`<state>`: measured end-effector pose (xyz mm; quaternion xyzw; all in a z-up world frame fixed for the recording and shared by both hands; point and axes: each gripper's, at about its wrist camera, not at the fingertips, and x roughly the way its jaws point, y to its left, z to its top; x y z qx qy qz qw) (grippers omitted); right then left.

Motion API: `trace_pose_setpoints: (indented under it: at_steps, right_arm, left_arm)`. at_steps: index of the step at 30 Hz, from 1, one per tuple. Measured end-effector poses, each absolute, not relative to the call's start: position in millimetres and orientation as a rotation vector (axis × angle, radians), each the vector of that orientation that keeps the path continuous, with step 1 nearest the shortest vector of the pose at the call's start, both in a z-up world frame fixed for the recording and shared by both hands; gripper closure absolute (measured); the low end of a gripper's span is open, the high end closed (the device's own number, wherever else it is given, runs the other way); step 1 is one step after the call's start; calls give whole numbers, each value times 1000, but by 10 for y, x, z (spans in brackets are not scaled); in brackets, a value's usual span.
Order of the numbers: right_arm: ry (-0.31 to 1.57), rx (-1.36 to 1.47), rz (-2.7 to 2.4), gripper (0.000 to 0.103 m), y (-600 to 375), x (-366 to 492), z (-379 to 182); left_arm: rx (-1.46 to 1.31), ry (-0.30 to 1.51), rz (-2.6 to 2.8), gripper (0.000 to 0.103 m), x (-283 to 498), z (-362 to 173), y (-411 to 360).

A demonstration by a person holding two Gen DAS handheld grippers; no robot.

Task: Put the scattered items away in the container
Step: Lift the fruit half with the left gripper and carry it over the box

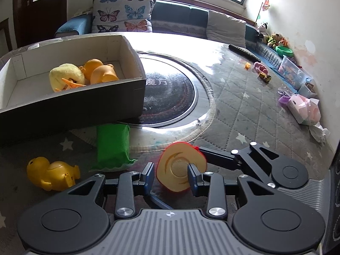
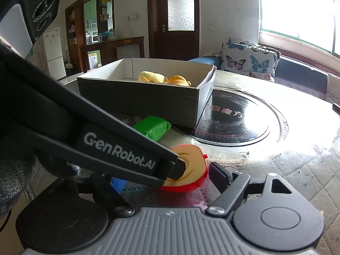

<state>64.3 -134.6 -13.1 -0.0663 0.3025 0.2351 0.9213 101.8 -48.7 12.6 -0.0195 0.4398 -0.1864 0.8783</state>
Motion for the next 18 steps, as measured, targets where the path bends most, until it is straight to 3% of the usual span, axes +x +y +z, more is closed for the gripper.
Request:
trace_pose_setpoints:
  at_steps: [9,18]
  right_arm:
    - [622,-146,472,30,-1331,651,-127]
    - [642,-134,463,45,-1345,717,-152]
  left_arm:
    - [-49,914,-442,65,1063,107,-447]
    - [-111,934,-496,65,1178,65,-326]
